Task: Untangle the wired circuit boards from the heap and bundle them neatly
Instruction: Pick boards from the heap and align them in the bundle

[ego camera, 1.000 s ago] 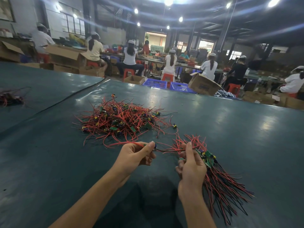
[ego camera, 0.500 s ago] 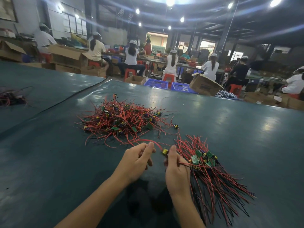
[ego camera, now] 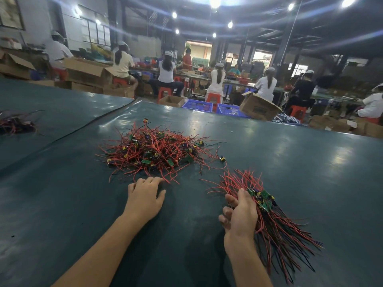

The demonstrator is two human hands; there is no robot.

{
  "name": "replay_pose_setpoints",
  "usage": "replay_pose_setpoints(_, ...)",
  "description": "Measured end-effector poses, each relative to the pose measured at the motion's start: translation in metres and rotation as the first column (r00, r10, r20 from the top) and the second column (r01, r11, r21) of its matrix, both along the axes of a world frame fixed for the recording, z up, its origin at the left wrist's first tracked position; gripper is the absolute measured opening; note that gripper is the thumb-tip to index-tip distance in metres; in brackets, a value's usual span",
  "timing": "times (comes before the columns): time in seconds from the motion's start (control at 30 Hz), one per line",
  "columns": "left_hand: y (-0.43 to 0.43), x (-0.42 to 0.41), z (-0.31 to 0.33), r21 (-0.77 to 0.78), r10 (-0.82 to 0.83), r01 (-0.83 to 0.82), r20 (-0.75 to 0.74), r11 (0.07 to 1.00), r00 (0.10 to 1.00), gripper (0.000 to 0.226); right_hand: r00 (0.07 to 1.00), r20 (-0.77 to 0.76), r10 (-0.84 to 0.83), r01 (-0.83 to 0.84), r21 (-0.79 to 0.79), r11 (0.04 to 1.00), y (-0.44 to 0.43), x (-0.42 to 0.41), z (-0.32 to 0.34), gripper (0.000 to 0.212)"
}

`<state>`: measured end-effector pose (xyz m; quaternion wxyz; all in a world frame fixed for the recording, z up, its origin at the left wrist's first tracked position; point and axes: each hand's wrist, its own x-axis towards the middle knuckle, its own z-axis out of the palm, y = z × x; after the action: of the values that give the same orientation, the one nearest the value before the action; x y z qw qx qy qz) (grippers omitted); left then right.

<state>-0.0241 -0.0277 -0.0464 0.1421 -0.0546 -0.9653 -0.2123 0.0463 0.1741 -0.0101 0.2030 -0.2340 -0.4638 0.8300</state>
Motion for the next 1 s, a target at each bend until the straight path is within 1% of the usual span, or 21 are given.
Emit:
replay_pose_setpoints(0.07,-0.001,0.002,0.004,0.113,-0.004,0.014,-0.086,0.993,0.996,0.018,1.0,0.008,0.007,-0.007,-0.005,1.0,-0.001,0.0,0.0,0.027)
replay_pose_setpoints(0.1,-0.002,0.002,0.005,0.168,-0.008,0.026,-0.111,0.986,0.994,0.013,1.0,0.009,0.018,-0.018,-0.006,1.0,-0.001,0.001,0.0,0.023)
replay_pose_setpoints(0.2,0.002,0.008,0.01,0.328,-0.049,0.099,-0.157,0.939,0.986,0.011,0.996,0.015,0.091,-0.091,0.001,0.996,-0.004,0.001,0.001,0.011)
replay_pose_setpoints(0.27,0.009,0.014,0.015,0.453,-0.082,0.161,-0.19,0.877,0.978,0.011,0.985,0.033,0.167,-0.168,0.043,0.985,-0.008,0.003,0.002,0.01)
replay_pose_setpoints(0.3,0.014,0.018,0.017,0.486,-0.095,0.194,-0.22,0.852,0.971,0.011,0.977,0.049,0.205,-0.209,0.077,0.975,-0.01,0.003,0.001,0.013)
replay_pose_setpoints(0.37,0.023,0.028,0.025,0.5,-0.12,0.268,-0.308,0.823,0.944,0.01,0.955,0.091,0.283,-0.294,0.158,0.943,-0.016,0.005,0.001,0.018)
replay_pose_setpoints(0.4,0.028,0.033,0.029,0.492,-0.141,0.316,-0.359,0.811,0.923,0.006,0.941,0.11,0.321,-0.336,0.184,0.924,-0.019,0.006,0.0,0.021)
replay_pose_setpoints(0.43,0.032,0.039,0.033,0.472,-0.181,0.375,-0.405,0.798,0.896,0.002,0.924,0.131,0.36,-0.38,0.199,0.903,-0.022,0.008,0.0,0.023)
replay_pose_setpoints(0.47,0.036,0.045,0.037,0.445,-0.234,0.432,-0.433,0.784,0.87,0.006,0.906,0.148,0.396,-0.42,0.203,0.885,-0.024,0.009,0.0,0.025)
replay_pose_setpoints(0.5,0.039,0.049,0.039,0.413,-0.314,0.501,-0.442,0.761,0.841,0.007,0.892,0.161,0.421,-0.448,0.202,0.871,-0.026,0.01,0.001,0.027)
replay_pose_setpoints(0.57,0.043,0.056,0.04,0.371,-0.489,0.618,-0.389,0.693,0.781,0.004,0.876,0.19,0.444,-0.479,0.226,0.848,-0.028,0.01,0.002,0.032)
replay_pose_setpoints(0.6,0.044,0.058,0.039,0.373,-0.556,0.656,-0.348,0.657,0.755,0.005,0.876,0.203,0.438,-0.479,0.248,0.842,-0.027,0.01,0.003,0.032)
replay_pose_setpoints(0.63,0.045,0.058,0.038,0.405,-0.602,0.678,-0.316,0.613,0.733,0.006,0.881,0.202,0.428,-0.471,0.277,0.838,-0.026,0.01,0.002,0.028)
replay_pose_setpoints(0.67,0.047,0.058,0.036,0.471,-0.617,0.674,-0.297,0.569,0.729,0.005,0.89,0.184,0.417,-0.455,0.3,0.838,-0.025,0.01,0.001,0.02)
replay_pose_setpoints(0.7,0.049,0.058,0.036,0.559,-0.596,0.635,-0.286,0.533,0.751,0.01,0.904,0.152,0.4,-0.428,0.339,0.838,-0.025,0.011,0.001,0.016)
replay_pose_setpoints(0.77,0.05,0.054,0.036,0.706,-0.484,0.491,-0.235,0.51,0.843,0.034,0.936,0.05,0.348,-0.324,0.511,0.796,-0.026,0.013,-0.001,0.023)
replay_pose_setpoints(0.8,0.05,0.051,0.037,0.739,-0.425,0.42,-0.199,0.527,0.883,0.047,0.944,-0.004,0.33,-0.262,0.599,0.757,-0.027,0.014,-0.002,0.023)
replay_pose_setpoints(0.83,0.049,0.05,0.038,0.748,-0.37,0.361,-0.166,0.557,0.914,0.054,0.944,-0.055,0.324,-0.207,0.666,0.716,-0.029,0.015,-0.003,0.022)
replay_pose_setpoints(0.9,0.047,0.046,0.039,0.742,-0.267,0.262,-0.115,0.617,0.957,0.054,0.928,-0.122,0.352,-0.134,0.772,0.621,-0.031,0.018,-0.006,0.023)
replay_pose_setpoints(0.93,0.045,0.044,0.04,0.748,-0.232,0.216,-0.085,0.627,0.969,0.053,0.918,-0.143,0.37,-0.103,0.815,0.571,-0.032,0.019,-0.008,0.025)
replay_pose_setpoints(1.0,0.043,0.044,0.044,0.779,-0.221,0.144,-0.007,0.61,0.975,0.055,0.905,-0.154,0.397,-0.057,0.88,0.471,-0.032,0.021,-0.012,0.026)
